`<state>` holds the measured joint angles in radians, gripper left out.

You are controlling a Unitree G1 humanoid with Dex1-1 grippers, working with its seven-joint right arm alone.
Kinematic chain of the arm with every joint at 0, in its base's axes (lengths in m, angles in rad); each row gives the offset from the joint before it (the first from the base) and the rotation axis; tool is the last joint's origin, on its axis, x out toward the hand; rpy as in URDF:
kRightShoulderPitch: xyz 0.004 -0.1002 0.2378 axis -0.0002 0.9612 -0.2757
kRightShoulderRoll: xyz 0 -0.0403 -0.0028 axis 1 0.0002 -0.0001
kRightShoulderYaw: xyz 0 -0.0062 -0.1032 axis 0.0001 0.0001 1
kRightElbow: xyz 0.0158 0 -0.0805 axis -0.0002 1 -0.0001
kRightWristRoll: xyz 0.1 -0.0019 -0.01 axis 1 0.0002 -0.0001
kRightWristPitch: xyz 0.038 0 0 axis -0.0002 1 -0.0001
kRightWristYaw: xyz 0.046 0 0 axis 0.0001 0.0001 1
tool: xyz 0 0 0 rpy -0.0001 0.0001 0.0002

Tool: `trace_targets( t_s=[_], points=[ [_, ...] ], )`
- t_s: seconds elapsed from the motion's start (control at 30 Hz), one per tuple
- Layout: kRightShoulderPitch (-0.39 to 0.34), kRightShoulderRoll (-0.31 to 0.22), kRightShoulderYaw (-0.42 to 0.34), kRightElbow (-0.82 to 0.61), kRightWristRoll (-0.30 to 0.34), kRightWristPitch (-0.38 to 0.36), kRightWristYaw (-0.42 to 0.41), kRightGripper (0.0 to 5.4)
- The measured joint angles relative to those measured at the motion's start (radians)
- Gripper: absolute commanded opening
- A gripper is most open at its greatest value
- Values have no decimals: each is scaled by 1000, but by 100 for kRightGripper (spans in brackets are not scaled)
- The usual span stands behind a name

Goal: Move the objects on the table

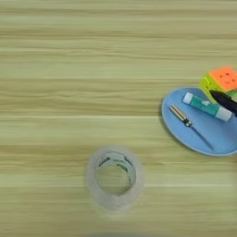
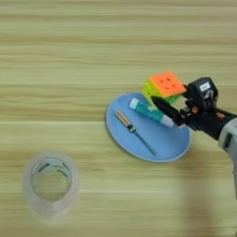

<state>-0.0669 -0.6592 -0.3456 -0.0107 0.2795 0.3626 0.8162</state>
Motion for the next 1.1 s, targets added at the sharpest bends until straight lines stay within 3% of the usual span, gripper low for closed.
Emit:
trace_targets(
  t_s=[0.3,0.97,1.0,1.1],
  points=[
    [37,-37,9,42,-14,-7,84,336],
    [72,-39,77,207,-108,-134,128,336],
    [71,-39,78,211,-110,-138,128,374],
    [71,-39,82,220,-117,-142,128,415]
  ],
)
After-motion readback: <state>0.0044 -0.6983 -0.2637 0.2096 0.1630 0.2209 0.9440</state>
